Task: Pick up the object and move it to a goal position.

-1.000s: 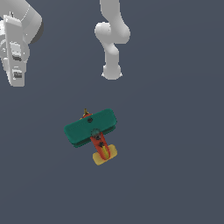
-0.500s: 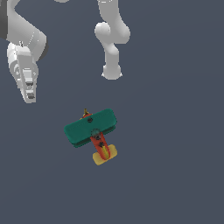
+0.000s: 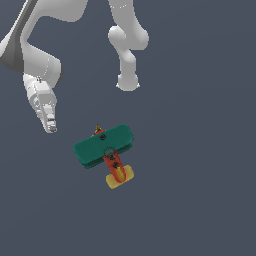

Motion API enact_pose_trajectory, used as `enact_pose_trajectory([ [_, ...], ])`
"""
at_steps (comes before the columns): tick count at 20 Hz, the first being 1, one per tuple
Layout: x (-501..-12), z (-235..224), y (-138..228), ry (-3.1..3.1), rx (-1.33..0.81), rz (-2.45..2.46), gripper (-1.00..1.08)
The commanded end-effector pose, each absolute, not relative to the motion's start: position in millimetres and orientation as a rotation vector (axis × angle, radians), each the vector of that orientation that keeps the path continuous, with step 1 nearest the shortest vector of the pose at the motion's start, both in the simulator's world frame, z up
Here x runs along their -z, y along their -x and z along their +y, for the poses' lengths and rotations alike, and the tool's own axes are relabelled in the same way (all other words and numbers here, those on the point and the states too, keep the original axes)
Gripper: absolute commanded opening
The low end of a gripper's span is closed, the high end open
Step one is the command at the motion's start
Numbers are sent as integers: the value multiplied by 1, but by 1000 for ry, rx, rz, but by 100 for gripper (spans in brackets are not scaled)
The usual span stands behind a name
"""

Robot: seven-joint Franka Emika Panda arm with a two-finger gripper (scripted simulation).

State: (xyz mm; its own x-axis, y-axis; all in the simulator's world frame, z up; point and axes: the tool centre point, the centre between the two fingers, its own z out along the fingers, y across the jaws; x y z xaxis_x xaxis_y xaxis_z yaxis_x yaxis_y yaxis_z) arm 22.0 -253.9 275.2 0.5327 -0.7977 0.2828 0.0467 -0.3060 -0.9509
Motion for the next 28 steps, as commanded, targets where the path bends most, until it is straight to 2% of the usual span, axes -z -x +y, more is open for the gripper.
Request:
enact_pose_trajectory([
  [1, -252, -249, -23, 1682, 935, 662, 28],
  [14, -168, -225, -19, 1717, 828, 734, 28],
  [28, -151, -218, -17, 1721, 801, 753, 28],
])
